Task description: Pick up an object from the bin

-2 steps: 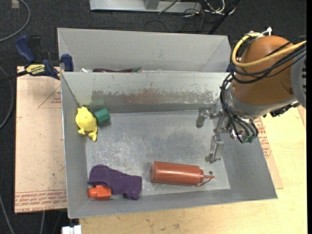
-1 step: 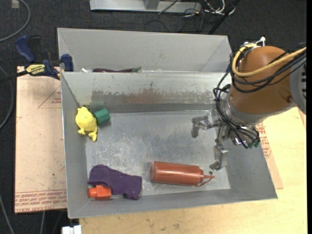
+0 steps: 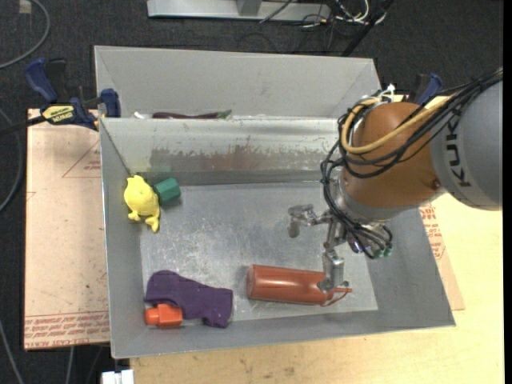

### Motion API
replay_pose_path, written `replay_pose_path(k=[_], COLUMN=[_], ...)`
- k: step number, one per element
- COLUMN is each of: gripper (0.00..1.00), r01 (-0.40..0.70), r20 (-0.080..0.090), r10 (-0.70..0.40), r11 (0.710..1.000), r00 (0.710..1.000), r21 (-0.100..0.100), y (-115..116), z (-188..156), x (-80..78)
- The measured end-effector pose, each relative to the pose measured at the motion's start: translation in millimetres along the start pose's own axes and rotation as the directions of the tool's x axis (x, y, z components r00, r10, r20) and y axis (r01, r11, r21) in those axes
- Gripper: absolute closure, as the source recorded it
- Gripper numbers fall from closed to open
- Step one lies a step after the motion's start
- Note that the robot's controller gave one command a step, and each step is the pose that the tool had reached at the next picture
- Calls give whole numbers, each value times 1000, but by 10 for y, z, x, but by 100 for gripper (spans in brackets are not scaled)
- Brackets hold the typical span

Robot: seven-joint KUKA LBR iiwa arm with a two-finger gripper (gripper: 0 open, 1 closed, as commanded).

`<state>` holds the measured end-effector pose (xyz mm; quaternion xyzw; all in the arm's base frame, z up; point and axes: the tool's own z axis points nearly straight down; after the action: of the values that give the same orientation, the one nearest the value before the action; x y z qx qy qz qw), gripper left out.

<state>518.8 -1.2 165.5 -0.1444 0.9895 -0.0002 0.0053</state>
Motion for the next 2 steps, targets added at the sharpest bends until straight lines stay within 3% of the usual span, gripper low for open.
replay_pose_path(k=[1,2], gripper=[0,0], r01=[60,80], r20=[-7,-13], r10=[-61,-81], r11=[998,997], r00=[998,997], r21=[-7,-6], y=[11,-79], z=[458,574], x=[257,336])
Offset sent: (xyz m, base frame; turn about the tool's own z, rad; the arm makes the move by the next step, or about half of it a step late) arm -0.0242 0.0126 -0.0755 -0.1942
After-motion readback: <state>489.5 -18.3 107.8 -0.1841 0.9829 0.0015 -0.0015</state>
